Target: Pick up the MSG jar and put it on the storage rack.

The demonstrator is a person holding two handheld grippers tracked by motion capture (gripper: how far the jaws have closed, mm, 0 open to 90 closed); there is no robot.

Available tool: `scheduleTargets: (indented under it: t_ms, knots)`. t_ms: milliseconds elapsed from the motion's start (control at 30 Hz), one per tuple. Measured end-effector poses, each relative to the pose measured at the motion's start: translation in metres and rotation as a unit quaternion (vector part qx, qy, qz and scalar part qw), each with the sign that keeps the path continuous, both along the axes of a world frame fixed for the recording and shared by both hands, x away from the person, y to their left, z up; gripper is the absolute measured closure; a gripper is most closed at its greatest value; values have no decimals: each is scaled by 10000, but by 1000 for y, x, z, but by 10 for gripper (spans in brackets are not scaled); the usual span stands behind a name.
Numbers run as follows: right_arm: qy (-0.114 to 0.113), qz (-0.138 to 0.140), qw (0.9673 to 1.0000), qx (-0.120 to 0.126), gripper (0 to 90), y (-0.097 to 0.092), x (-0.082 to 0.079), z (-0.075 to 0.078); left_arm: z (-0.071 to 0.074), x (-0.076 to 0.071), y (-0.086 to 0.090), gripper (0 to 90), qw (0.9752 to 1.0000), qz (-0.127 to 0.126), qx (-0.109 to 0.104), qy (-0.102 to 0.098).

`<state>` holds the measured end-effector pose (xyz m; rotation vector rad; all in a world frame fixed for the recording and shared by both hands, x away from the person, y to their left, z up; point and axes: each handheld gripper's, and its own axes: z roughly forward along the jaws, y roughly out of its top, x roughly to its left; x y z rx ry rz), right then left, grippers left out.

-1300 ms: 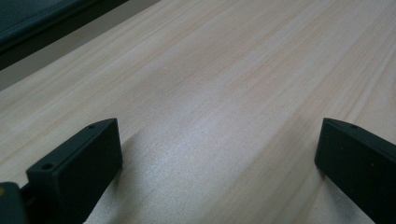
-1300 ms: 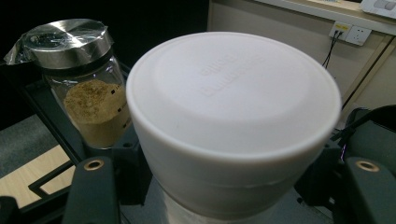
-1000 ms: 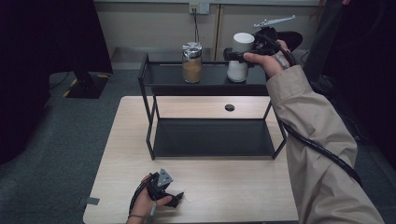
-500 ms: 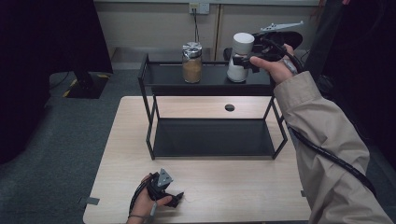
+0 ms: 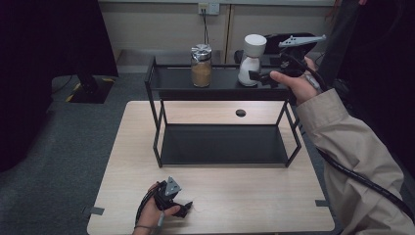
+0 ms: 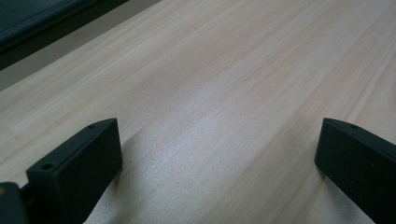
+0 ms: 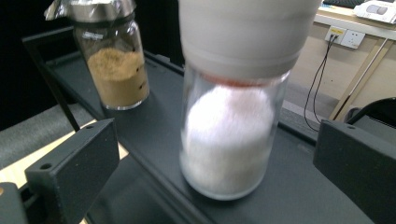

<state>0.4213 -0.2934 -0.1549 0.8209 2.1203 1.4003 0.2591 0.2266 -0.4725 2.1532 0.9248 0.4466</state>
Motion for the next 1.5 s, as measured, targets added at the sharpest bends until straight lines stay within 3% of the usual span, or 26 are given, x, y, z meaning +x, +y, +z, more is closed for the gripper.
scheduleTargets:
  t_ms: [767,1300,1500]
  knots:
    - [-23,401,9990,199,0,-34,-28,-38,0,0,0,0,10000,-1,1,-1]
    - [-12,770,9965,327,0,-59,-58,-82,-1,0,0,0,10000,13,-23,-5]
    - [-2,909,9956,219,0,-68,-67,-99,0,0,0,0,10000,4,20,2]
